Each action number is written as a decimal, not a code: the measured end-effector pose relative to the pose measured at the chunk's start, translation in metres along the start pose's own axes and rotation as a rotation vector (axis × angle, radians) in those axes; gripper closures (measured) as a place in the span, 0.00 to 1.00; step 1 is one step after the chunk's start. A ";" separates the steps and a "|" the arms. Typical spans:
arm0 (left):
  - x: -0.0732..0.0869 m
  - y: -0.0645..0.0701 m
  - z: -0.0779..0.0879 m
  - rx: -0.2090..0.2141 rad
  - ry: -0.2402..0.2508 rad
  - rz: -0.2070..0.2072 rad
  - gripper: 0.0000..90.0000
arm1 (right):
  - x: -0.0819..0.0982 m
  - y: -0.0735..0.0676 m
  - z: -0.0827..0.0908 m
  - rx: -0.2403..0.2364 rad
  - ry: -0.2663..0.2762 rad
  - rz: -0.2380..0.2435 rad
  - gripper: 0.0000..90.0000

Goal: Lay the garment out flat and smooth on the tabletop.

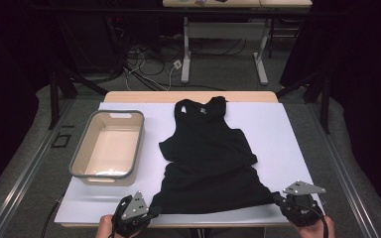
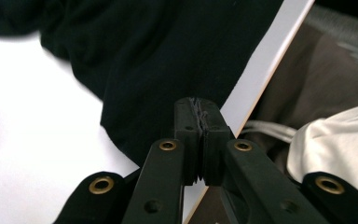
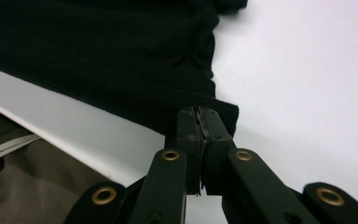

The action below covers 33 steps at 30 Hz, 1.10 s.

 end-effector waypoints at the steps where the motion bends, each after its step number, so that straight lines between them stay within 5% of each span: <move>1: 0.001 -0.001 -0.004 -0.005 -0.018 -0.003 0.98 | 0.002 0.002 -0.010 -0.002 -0.030 0.001 0.98; 6: 0.001 -0.008 -0.015 -0.014 -0.044 0.004 0.85 | 0.007 0.009 -0.042 -0.005 -0.087 0.033 0.94; 8: 0.001 -0.007 -0.010 -0.033 -0.041 0.006 0.73 | 0.006 0.008 -0.040 -0.008 -0.073 0.037 0.91; 11: 0.001 -0.001 -0.002 -0.037 -0.016 0.000 0.69 | 0.006 0.003 -0.030 -0.023 -0.041 0.045 0.87; 19: -0.004 0.023 0.004 0.029 0.024 -0.073 0.79 | 0.010 -0.016 -0.031 -0.071 -0.068 0.122 0.88; 25: -0.003 0.028 0.000 0.078 0.002 -0.091 0.84 | 0.007 -0.019 -0.043 -0.086 -0.064 0.147 0.87; 33: -0.002 0.025 -0.020 0.004 -0.040 -0.091 0.72 | -0.002 -0.018 -0.055 -0.086 -0.064 0.149 0.76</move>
Point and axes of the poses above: each handheld gripper's, and its own axes: z roughly backward along the jaws, x roughly out of its underside, y roughly to its right, the point moved 5 cm from there along -z, roughly forward along the jaws, and after that the axes turned 8 degrees about -x, right-handed, at the moved point
